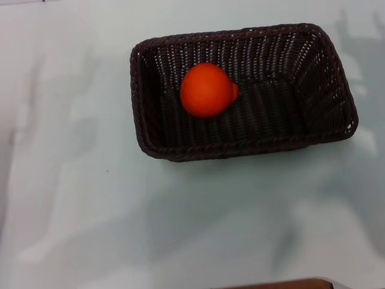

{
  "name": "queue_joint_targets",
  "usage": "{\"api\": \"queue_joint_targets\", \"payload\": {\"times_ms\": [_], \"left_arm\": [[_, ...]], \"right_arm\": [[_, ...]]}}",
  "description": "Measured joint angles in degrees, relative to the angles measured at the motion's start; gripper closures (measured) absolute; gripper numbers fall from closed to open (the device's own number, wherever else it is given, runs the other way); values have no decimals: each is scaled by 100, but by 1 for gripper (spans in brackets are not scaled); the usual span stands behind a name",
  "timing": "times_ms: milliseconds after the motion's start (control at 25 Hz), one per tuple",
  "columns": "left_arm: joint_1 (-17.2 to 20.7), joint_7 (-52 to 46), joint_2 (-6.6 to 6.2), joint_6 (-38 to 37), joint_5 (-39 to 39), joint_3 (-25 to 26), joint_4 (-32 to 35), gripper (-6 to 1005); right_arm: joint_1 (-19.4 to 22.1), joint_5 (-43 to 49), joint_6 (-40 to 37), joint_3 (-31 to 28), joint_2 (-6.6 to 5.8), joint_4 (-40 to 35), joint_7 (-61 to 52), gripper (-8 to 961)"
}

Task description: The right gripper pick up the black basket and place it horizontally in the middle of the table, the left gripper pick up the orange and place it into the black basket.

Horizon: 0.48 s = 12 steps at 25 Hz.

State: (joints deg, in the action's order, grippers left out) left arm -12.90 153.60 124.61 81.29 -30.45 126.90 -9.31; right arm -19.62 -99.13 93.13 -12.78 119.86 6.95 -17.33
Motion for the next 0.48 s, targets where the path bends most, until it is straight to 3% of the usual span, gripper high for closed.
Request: {"api": "queue_joint_targets", "payload": {"times_ms": [240,480], "left_arm": [[-83,669,-1,19,7,75,356,140],[-35,700,3,190,10,76,366,140]], "right_arm": [[-136,25,-468,0,10,-265,25,265],[-116,26,-433,-23,38,-199,24,265]]}}
